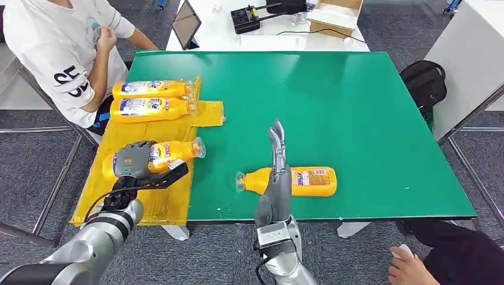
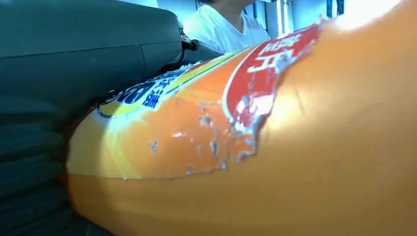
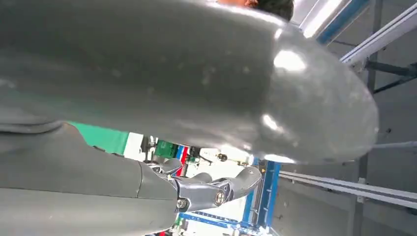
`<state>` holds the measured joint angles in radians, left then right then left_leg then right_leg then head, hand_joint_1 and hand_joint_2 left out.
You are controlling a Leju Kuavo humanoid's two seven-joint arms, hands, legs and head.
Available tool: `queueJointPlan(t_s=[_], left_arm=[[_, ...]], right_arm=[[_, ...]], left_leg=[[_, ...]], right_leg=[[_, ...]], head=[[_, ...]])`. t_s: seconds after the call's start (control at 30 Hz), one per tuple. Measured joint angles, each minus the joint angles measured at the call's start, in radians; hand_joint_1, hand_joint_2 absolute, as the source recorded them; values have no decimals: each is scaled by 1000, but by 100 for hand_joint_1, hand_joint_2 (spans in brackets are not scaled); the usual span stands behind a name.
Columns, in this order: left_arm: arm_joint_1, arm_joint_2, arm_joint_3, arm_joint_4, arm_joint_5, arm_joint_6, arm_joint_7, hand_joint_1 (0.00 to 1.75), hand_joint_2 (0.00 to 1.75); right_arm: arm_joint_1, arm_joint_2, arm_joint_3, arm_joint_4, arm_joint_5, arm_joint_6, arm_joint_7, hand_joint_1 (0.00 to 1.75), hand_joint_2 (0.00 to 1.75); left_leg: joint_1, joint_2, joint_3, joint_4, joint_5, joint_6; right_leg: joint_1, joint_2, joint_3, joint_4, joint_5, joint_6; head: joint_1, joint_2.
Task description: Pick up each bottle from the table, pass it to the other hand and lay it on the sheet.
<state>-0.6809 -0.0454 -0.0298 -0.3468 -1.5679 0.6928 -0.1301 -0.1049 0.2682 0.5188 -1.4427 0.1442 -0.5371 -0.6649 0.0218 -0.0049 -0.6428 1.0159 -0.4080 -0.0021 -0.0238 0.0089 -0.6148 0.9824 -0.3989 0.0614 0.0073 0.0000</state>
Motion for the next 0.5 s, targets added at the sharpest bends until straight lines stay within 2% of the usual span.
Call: queueJointPlan(t_s=[0.1, 0.33, 0.5], left_arm=[[0, 0, 0, 3, 0, -1, 1, 175, 175], [-12, 10, -54, 26, 34, -103, 16, 175, 175], [-18, 13, -54, 34, 51, -110, 16, 175, 175]], right_arm=[[0, 0, 0, 0, 0, 0, 0, 0, 0], [-4, 2, 0, 36, 26, 51, 0, 0, 0], [-7, 2, 0, 71, 30, 58, 0, 0, 0]], left_leg=[[0, 0, 0, 0, 0, 0], [0, -1, 0, 0, 0, 0], [0, -1, 0, 0, 0, 0]], right_leg=[[0, 0, 0, 0, 0, 0], [0, 0, 1, 0, 0, 0], [0, 0, 1, 0, 0, 0]], head=[[0, 0], [0, 0], [0, 0]])
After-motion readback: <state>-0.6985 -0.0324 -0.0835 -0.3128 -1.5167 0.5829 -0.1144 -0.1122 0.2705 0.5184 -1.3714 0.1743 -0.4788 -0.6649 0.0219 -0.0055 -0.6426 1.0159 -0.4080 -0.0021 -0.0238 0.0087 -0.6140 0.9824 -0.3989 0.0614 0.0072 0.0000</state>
